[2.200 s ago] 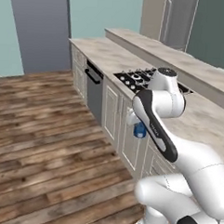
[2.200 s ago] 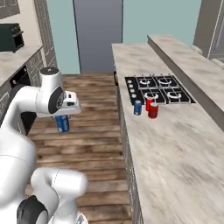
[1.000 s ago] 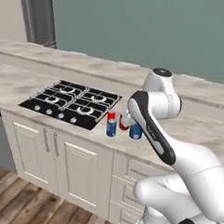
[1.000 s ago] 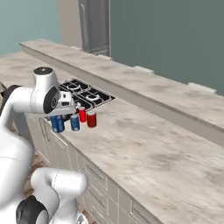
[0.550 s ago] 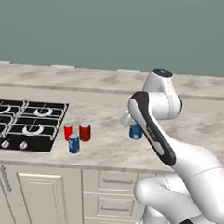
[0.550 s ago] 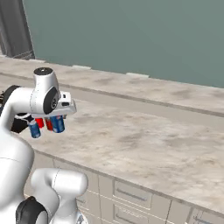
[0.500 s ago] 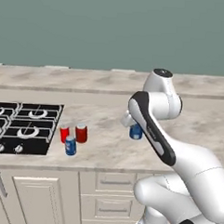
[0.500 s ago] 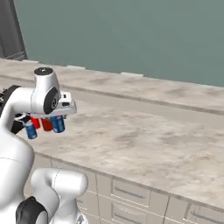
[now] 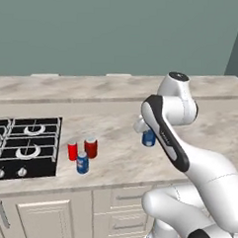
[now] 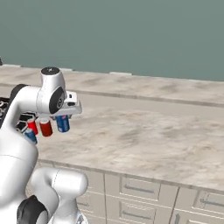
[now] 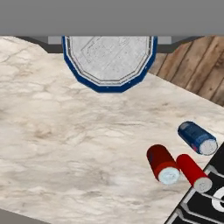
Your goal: Four empty soda cans are scattered around the kitchen. Gather all the cans and cluster them next to the stove for recycling.
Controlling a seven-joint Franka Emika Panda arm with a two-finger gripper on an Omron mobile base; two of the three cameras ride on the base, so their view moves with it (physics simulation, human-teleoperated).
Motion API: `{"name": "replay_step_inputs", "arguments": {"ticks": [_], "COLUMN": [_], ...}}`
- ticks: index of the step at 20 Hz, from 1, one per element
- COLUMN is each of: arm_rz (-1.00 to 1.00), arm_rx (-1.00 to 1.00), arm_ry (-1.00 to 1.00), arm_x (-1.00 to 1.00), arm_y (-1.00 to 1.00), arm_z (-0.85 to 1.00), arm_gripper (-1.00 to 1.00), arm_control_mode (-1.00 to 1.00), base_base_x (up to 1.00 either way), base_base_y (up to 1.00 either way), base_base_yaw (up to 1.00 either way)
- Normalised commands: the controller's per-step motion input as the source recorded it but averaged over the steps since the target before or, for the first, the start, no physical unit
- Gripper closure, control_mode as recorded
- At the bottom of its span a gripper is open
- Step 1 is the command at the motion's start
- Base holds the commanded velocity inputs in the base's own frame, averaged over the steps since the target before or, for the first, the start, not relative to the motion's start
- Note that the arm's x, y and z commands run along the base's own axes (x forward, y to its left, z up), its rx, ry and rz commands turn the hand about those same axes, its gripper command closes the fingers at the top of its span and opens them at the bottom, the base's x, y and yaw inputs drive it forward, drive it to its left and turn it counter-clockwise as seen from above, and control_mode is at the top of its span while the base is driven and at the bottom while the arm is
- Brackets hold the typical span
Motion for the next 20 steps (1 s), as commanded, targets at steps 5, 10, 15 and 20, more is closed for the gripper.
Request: {"name": "replay_step_inputs", "arguments": {"ticks": [5, 10, 15, 20], "arm_rz": [0.0, 0.0, 0.0, 0.0], "arm_rx": [0.0, 0.0, 0.0, 0.0], "arm_ry": [0.0, 0.0, 0.0, 0.0], "arm_x": [0.0, 0.0, 0.0, 0.0], "arm_y": [0.0, 0.0, 0.0, 0.0], "arm_z": [0.0, 0.0, 0.0, 0.0], "arm_gripper": [1.0, 1.0, 1.0, 1.0], "arm_control_mode": [1.0, 1.0, 1.0, 1.0], "base_base_x": [0.0, 0.0, 0.0, 0.0], "base_base_y": [0.58, 0.55, 0.54, 0.53], "base_base_yaw": [-0.19, -0.23, -0.23, -0.22]}}
